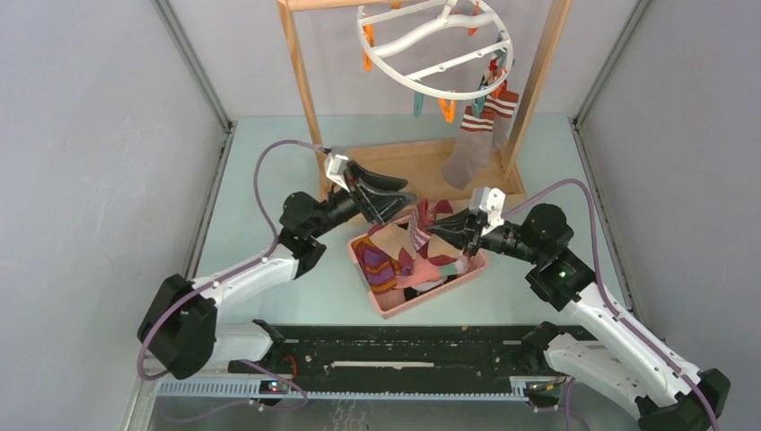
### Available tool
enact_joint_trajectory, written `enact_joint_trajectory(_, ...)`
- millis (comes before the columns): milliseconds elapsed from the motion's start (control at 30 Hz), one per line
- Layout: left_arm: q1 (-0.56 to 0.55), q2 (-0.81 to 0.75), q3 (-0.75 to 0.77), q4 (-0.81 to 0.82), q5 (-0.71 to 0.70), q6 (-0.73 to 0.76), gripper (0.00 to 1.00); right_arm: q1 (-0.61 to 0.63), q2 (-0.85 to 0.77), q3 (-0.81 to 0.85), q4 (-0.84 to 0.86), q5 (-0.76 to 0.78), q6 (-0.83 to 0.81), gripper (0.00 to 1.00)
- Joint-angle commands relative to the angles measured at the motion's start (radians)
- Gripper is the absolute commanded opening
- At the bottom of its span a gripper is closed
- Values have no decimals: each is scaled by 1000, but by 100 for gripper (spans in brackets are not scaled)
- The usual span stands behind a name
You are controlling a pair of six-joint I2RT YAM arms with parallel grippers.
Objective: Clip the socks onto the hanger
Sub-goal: Pick up the sock from the bin.
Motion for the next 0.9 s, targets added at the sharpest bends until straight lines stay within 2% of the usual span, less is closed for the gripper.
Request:
enact_joint_trajectory(0, 59, -98, 20, -6, -52, -84, 76, -32, -47, 5, 26, 76, 25, 0)
enact_joint_trajectory(100, 81, -138, 20, -8, -49, -137, 99, -48, -59, 4, 42, 130, 53, 0)
enact_joint_trajectory(133, 84, -149, 21, -11, -57, -148, 100, -52, -60, 5, 49, 151, 71, 0)
enact_joint_trajectory(500, 83, -201, 110, -151, -105, -233, 100, -144, -101, 6, 150, 412, 232, 0)
enact_joint_trajectory(767, 41, -202, 192, -274, -171, -198, 100, -205, -65, 75, 84, 437, 208, 0)
enact_joint_trajectory(867, 18, -176, 262, -386, -196, -151, 100, -216, -41, 79, 88, 424, 206, 0)
